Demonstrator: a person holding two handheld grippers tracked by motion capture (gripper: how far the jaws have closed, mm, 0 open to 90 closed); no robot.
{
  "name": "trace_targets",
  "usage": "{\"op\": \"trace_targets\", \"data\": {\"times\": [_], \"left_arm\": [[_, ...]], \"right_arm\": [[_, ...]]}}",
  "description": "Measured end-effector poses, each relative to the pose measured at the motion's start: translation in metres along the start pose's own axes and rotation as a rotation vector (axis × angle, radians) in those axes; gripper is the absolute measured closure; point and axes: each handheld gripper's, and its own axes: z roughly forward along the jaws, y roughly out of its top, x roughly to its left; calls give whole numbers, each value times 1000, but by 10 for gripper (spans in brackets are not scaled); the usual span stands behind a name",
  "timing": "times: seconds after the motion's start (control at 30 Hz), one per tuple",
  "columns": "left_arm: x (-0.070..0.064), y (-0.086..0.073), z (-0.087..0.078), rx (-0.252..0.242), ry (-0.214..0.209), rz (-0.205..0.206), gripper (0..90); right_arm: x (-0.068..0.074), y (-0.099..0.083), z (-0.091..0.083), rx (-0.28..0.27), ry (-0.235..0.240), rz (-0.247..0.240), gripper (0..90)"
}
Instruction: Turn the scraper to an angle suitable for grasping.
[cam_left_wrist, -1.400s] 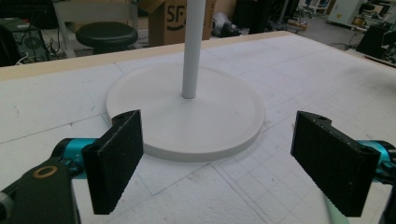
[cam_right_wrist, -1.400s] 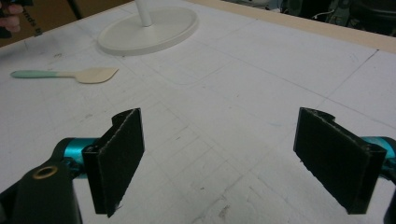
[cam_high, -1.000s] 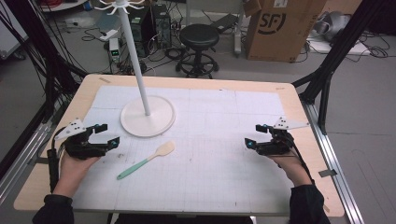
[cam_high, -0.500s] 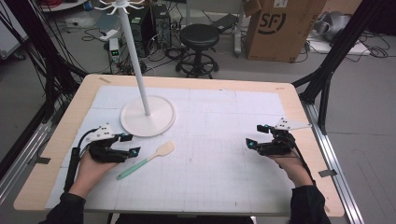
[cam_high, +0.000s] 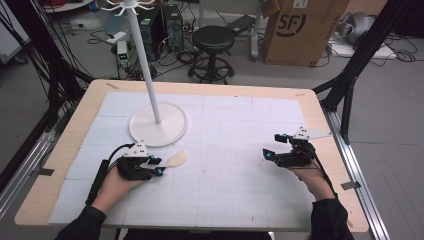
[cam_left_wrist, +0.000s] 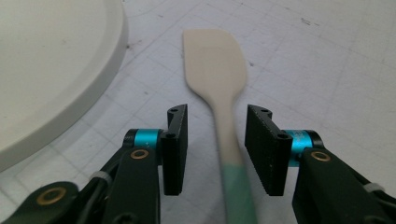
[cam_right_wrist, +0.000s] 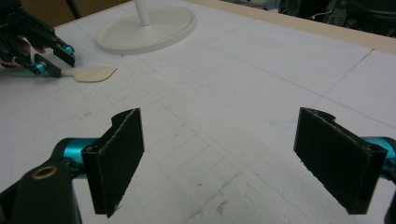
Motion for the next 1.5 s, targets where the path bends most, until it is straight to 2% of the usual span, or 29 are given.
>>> {"op": "trace_targets", "data": {"times": [0.07, 0.13, 0.17, 0.2, 0.3, 0.33, 0.47, 0.53, 0.57, 0.63, 0.77, 0.9, 0.93, 0.97, 1.0, 1.03, 1.07, 1.1, 1.13, 1.17, 1.3, 1.43, 1.5], "left_arm": [[-3, 1, 1, 5, 18, 18, 673], [-4, 1, 2, 8, 18, -8, 733], [-5, 1, 2, 6, 21, -14, 733], [-6, 1, 3, 0, 26, -23, 796], [-6, 1, 3, -3, 26, -25, 803], [-7, 2, 2, 4, 30, -8, 805], [-5, 6, 3, 17, 18, 15, 809], [-5, 11, 3, -6, -2, 50, 809], [-5, 21, 4, -6, -21, 71, 810], [-5, 26, 5, -13, -27, 86, 810], [-9, 51, 17, -35, -93, 136, 810], [-19, 74, 42, -3, -175, 216, 810], [-25, 82, 56, 9, -209, 253, 810], [-28, 85, 62, 7, -228, 269, 810], [-28, 85, 62, 7, -228, 269, 810], [-32, 91, 75, 21, -266, 287, 810], [-32, 91, 75, 21, -266, 287, 810], [-35, 95, 81, 33, -276, 318, 810], [-42, 101, 91, 30, -315, 362, 810], [-42, 101, 91, 30, -315, 362, 810], [-54, 111, 113, 76, -364, 446, 809], [-54, 110, 124, 86, -377, 446, 806], [-51, 109, 126, 79, -385, 414, 800]], "right_arm": [[0, 0, 0, -3, 0, 1, 153], [-1, 0, 0, 0, 2, 1, 153], [-1, 0, 0, 0, 2, 1, 153], [-1, 0, 0, 0, 1, 4, 153], [-1, -1, 0, 1, 3, 3, 153], [-1, -1, 0, 3, 3, 5, 153], [-1, 0, -1, -5, 5, 6, 153], [-1, 0, -1, -7, 9, 11, 153], [-1, 0, -1, -11, 6, 2, 153], [-2, 0, -2, -10, 7, 5, 153], [-2, 1, -2, -21, 8, 6, 153], [-2, 1, -3, -19, 11, 13, 153], [-2, 1, -3, -22, 11, 13, 153], [-2, 1, -3, -24, 10, 11, 154], [-2, 1, -3, -24, 10, 11, 154], [-2, 1, -3, -26, 11, 15, 154], [-2, 1, -3, -26, 11, 15, 154], [-2, 1, -3, -26, 11, 15, 153], [-2, 1, -3, -26, 12, 12, 154], [-2, 1, -3, -26, 12, 12, 154], [-1, 1, -2, -18, 15, 16, 153], [0, 1, -2, -16, 16, 5, 153], [0, 1, -2, -15, 15, 4, 153]]}}
